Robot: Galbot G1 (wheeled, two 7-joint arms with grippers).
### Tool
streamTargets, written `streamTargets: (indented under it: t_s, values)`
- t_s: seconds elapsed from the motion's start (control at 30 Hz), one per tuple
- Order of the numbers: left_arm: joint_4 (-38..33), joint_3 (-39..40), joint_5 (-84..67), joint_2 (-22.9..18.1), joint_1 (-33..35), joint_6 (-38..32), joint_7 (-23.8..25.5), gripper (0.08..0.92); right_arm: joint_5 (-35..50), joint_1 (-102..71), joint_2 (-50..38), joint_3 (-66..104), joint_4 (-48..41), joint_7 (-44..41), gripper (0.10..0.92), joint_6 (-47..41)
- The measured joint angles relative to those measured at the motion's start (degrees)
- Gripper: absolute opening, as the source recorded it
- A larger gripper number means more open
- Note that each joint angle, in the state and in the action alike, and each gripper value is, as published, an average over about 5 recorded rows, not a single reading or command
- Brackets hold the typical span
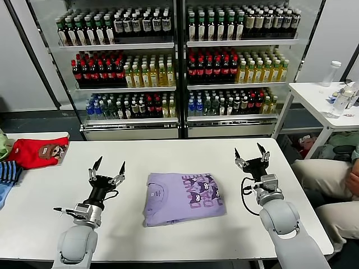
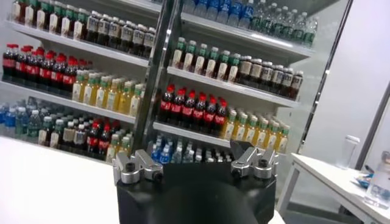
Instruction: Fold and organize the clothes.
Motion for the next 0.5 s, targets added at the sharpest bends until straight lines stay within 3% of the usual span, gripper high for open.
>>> streamTargets:
  t_s: [0.5]
  values:
    - [1.9, -0.42, -1.11, -0.13, -1.89, -1.25, 2.33, 0.823, -2.17, -0.78, -0.19, 0.73, -0.36, 0.0, 0.823, 1.19]
